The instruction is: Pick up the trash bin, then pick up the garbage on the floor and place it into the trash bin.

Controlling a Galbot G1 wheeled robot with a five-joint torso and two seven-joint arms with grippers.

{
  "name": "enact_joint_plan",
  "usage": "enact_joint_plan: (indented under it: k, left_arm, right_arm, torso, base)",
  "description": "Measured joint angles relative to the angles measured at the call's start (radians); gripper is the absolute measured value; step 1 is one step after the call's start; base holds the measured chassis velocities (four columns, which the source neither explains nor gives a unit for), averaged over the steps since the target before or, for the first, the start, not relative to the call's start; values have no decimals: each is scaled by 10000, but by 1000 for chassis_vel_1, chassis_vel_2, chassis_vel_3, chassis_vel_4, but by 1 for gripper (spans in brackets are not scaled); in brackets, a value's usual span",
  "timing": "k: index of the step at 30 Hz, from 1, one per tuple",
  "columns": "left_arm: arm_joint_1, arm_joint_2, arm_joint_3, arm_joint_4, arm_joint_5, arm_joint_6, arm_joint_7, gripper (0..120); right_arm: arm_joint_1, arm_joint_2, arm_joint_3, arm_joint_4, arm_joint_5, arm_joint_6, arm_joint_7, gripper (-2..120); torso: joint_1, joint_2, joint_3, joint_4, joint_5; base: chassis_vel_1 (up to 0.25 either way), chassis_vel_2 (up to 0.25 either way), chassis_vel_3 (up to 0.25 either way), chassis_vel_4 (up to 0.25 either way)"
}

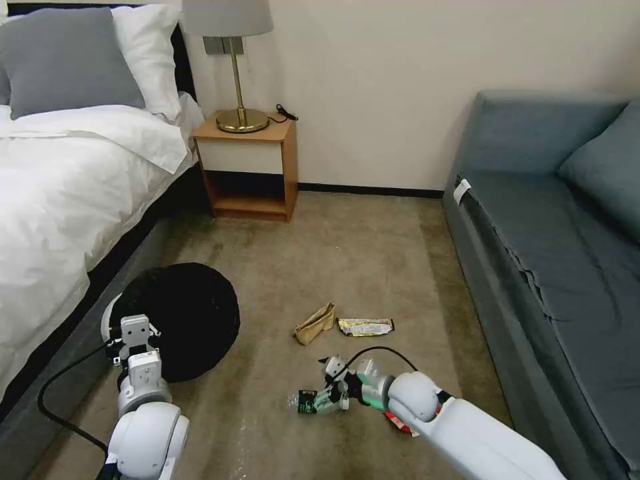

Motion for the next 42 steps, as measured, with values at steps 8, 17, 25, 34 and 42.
enact_joint_plan:
  k: [8, 17, 25, 34, 42]
  left_arm:
    - [16, -62, -76, 39, -14, -58, 47, 2]
    - [22, 48, -87, 49, -10, -90, 192, 2]
    - [32, 70, -66, 63, -31, -114, 201, 2]
    - [103, 206, -129, 40, -96, -199, 197, 2]
    - [180, 174, -134, 8, -69, -254, 210, 2]
  right_arm:
    - [-72, 807, -396, -1090, -892, 551, -99, 100]
    - [328, 1132, -681, -2045, -1185, 856, -122, 100]
    - [663, 1513, -834, -2926, -1559, 1094, -138, 100]
    - [778, 1640, -850, -3482, -2120, 1372, -138, 100]
    - [866, 1738, -655, -3965, -2639, 1860, -317, 94]
  torso:
    - [-1, 0, 0, -1, 0]
    - [0, 0, 0, -1, -1]
    - [0, 0, 0, 0, 0]
    - [0, 1, 0, -1, 1]
    - [0, 0, 0, 0, 0]
  base:
    - [0, 0, 0, 0]
    - [0, 0, 0, 0]
    - [0, 0, 0, 0]
    - [0, 0, 0, 0]
    - [0, 0, 0, 0]
